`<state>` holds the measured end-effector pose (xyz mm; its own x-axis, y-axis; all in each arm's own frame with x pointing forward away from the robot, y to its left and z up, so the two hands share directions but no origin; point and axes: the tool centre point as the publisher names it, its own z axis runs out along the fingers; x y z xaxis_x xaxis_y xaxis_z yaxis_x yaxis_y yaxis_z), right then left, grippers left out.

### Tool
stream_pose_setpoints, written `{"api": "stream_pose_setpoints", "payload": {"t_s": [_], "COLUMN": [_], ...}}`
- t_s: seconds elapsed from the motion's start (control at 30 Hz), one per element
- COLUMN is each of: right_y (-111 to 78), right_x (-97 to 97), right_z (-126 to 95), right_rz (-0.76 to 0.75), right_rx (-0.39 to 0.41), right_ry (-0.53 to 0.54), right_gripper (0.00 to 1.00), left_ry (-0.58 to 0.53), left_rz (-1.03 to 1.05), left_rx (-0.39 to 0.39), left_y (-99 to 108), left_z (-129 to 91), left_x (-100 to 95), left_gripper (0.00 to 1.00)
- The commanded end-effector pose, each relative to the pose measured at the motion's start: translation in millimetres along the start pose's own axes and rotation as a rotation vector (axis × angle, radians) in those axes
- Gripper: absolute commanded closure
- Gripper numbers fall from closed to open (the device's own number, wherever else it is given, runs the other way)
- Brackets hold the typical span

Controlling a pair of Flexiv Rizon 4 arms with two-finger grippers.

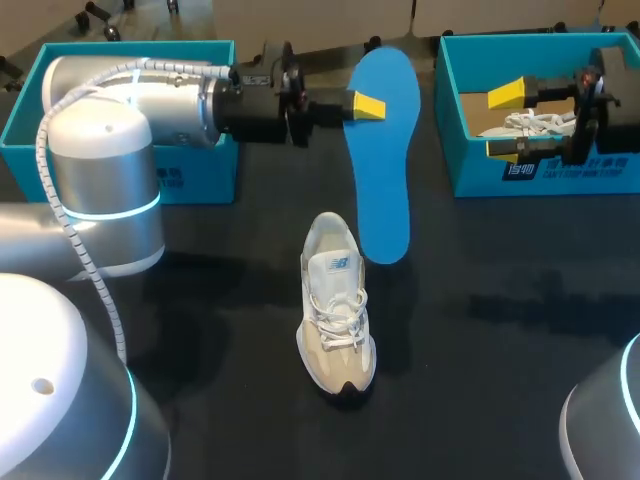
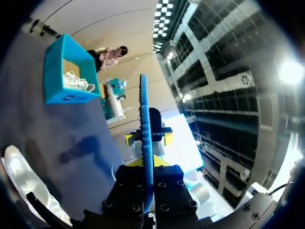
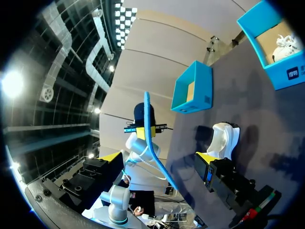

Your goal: Take the shoe out of the shoebox, open the shoe tongue, remove and reinsert the insole, then place the shoe into the shoebox

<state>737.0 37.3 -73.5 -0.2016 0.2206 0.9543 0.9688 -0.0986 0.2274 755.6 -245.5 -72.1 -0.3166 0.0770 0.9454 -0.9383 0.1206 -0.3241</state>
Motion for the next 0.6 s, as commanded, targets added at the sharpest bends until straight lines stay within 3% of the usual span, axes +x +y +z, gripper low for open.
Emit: {"api": "stream_pose_setpoints", "payload": {"t_s": [0.03,0.37,0.6], "right_y": [0.3,0.3,0.3], "right_x": [0.4,0.4,0.4], "right_z": [1,1,1], "right_rz": [0.001,0.001,0.001], "right_rx": [-0.001,-0.001,-0.001], "right_ry": [-0.002,-0.002,-0.002], "right_gripper": [0.00,0.00,0.00], "left_ry": [-0.019,-0.031,0.002], "left_rz": [0.104,0.424,0.662], "left_rx": [-0.005,0.100,0.083], "left_y": [2,-6,-14], "left_z": [-4,-15,-19], "left_x": [-1.5,1.4,4.6], "left_gripper": [1.00,1.00,1.00]}}
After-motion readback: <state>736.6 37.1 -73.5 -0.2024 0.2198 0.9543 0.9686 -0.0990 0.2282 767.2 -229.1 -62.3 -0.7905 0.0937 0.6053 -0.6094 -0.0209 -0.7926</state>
